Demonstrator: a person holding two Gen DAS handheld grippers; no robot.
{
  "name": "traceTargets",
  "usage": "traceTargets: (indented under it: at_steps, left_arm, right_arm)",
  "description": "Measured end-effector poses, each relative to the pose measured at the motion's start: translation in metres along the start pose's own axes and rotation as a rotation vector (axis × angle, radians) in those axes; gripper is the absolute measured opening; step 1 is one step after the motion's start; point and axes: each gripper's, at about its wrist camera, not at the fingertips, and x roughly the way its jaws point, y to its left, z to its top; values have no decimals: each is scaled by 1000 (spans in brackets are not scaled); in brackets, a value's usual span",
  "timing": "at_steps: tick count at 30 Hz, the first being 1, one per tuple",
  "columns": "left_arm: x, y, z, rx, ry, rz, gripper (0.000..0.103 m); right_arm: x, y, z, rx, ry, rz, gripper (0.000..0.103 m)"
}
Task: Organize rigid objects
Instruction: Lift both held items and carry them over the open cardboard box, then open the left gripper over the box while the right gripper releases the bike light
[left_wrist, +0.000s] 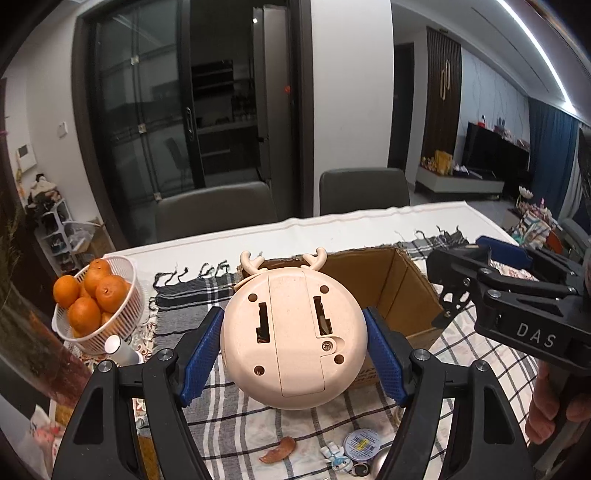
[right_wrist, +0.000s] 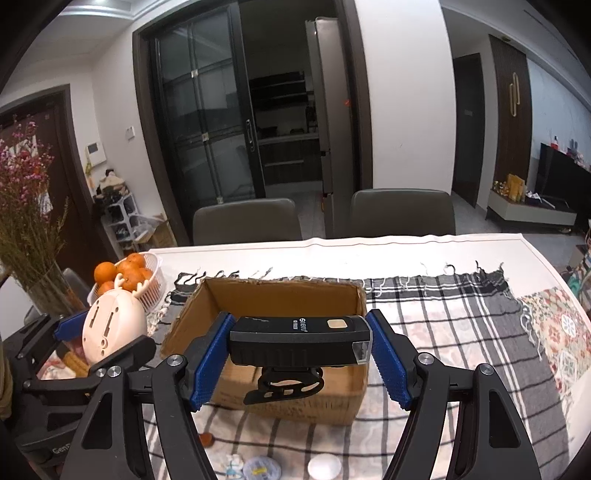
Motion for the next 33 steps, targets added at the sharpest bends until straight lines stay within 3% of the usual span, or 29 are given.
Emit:
traceTargets:
  at_steps: [8,18,25,33]
  left_arm:
    - [38,10,20,1,134,-31,74]
    - [87,7,20,25,289,-59,74]
    - [105,10,16,15,324,-39,74]
    - [96,16,15,-14,290,-6,78]
  right_arm:
    - [43,1,26,-29,114,10,73]
    - [99,-8,28,-21,280,48,73]
    - [124,-14,18,14,356,76,73]
    - [129,-11,15,17,374,74,73]
